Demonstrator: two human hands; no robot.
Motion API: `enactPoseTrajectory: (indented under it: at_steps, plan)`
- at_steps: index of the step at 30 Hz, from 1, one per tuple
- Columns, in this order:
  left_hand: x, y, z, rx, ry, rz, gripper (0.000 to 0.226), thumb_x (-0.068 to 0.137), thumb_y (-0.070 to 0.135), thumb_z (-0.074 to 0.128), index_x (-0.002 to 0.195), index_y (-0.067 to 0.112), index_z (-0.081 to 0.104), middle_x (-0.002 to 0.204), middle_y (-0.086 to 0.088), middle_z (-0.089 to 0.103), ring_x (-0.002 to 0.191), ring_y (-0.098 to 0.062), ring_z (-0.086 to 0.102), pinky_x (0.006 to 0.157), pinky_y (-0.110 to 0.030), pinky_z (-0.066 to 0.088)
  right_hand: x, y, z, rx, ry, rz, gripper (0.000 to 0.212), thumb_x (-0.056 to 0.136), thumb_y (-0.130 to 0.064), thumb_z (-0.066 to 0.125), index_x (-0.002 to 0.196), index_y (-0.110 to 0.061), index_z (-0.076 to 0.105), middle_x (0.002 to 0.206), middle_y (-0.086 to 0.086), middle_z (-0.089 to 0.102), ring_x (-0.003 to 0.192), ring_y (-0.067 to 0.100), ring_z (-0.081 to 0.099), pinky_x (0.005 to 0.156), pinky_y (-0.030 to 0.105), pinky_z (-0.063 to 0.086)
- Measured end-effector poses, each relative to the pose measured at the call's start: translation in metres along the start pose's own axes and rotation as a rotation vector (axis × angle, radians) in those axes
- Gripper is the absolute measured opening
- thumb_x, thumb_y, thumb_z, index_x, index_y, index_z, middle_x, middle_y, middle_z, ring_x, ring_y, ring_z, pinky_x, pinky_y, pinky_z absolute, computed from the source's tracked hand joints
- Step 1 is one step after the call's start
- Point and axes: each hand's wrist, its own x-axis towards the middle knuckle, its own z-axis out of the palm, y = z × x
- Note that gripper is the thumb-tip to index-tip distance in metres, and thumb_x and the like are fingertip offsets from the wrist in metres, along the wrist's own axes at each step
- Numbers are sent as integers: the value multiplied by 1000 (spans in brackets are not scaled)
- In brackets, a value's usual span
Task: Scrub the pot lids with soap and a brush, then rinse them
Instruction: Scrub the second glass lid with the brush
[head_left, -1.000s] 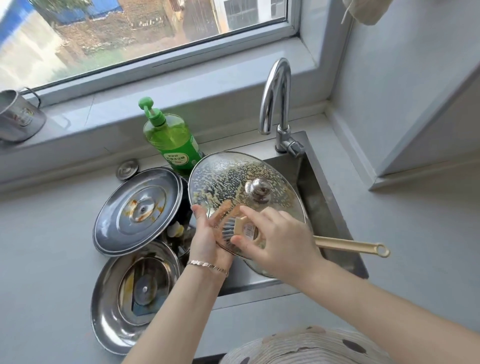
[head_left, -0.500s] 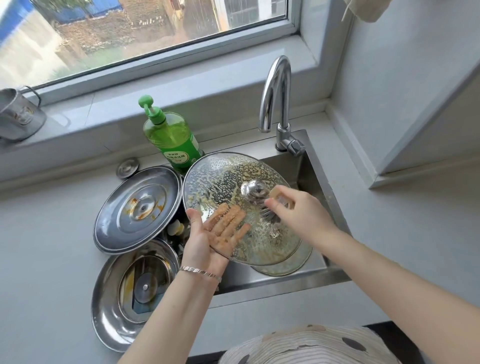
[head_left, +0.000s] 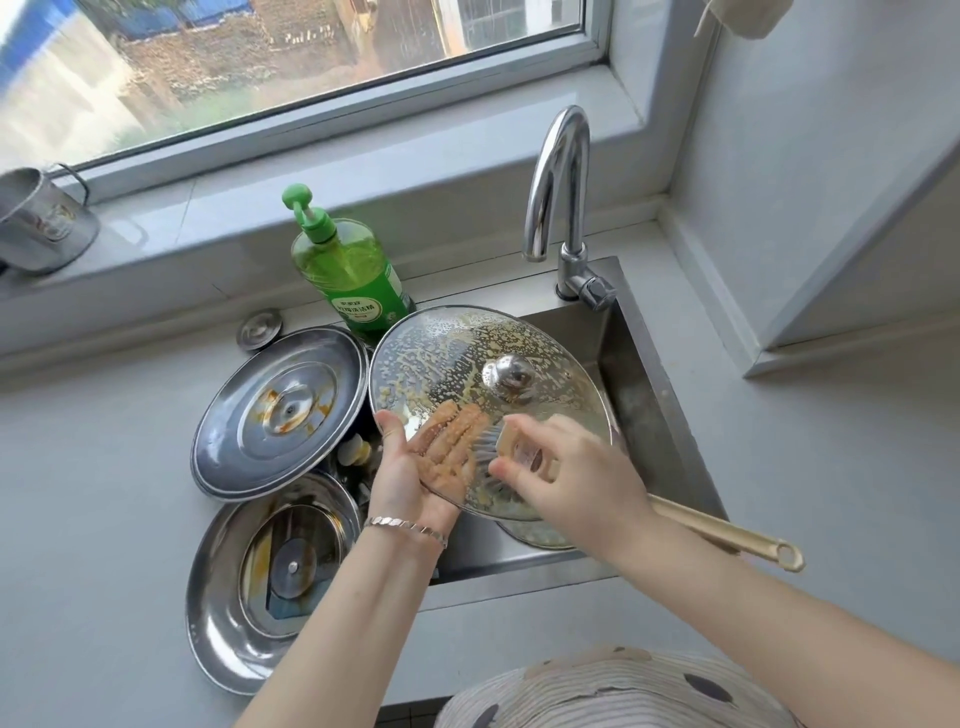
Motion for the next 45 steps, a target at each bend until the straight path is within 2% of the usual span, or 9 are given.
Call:
enactPoseTrajectory:
  at_steps: [5, 10, 14, 18, 23, 28, 33, 36, 45]
  plan:
    - [1, 1, -6, -63, -5, 14, 67, 92, 57, 28, 102, -3, 55, 102, -23, 62, 96, -35, 60, 84, -49, 45, 13, 46, -20, 59, 137, 315, 16, 89, -47, 53, 88, -32, 60, 63, -9, 45, 64, 14, 48, 52, 25, 31]
    - [2, 9, -4, -65, -18, 36, 65, 92, 57, 30, 102, -2, 56, 101, -22, 64, 96, -34, 61, 82, -50, 49, -15, 19, 4, 10, -11, 34, 28, 86, -50, 55, 113, -41, 57, 88, -9, 55, 74, 11, 52, 59, 20, 37]
    - [2, 14, -6, -99, -46, 45, 64, 91, 57, 34, 102, -2, 57, 88, -21, 71, 95, -34, 63, 75, -50, 53, 4, 42, -7, 70, 142, 233, 11, 86, -49, 55, 84, -38, 57, 73, -7, 52, 66, 13, 49, 54, 25, 36]
    - [2, 15, -8, -95, -54, 38, 64, 91, 57, 34, 102, -2, 57, 88, -22, 71, 83, -34, 69, 71, -51, 53, -18, 18, 6, 21, -5, -76, 44, 81, -61, 53, 119, -40, 57, 89, -13, 54, 62, -2, 46, 58, 22, 40]
    - [-1, 17, -13, -87, -80, 31, 65, 92, 56, 34, 101, -4, 56, 88, -24, 71, 76, -34, 71, 71, -54, 52, 14, 59, -29, 68, 151, 274, 13, 88, -45, 55, 85, -32, 59, 68, -5, 48, 64, 16, 47, 54, 28, 33]
    - [-3, 18, -14, -13, -77, 1, 66, 92, 55, 33, 99, -5, 57, 87, -24, 70, 75, -35, 71, 69, -49, 55, -4, 35, -22, -13, -22, 40, 32, 85, -46, 60, 115, -35, 60, 88, -10, 56, 76, 11, 53, 66, 26, 42]
    - [-7, 21, -13, 48, -102, -5, 66, 92, 55, 32, 99, -5, 58, 88, -24, 71, 76, -33, 71, 69, -48, 55, 18, 62, -42, 44, 130, 210, 12, 87, -47, 56, 83, -36, 57, 73, -9, 54, 70, 17, 51, 59, 28, 39]
    - [-7, 20, -12, 89, -85, -25, 66, 93, 55, 32, 98, -5, 58, 86, -23, 71, 74, -33, 71, 68, -46, 56, 6, 35, -27, -8, -62, 14, 19, 87, -46, 57, 102, -49, 46, 84, -12, 53, 66, 4, 47, 54, 21, 32]
    - [-8, 23, -14, 128, -72, -21, 66, 92, 56, 34, 97, -4, 60, 85, -22, 71, 72, -32, 71, 66, -43, 57, 12, 50, -29, 55, -23, 121, 15, 88, -43, 57, 98, -34, 62, 86, -5, 58, 72, 13, 51, 61, 27, 38]
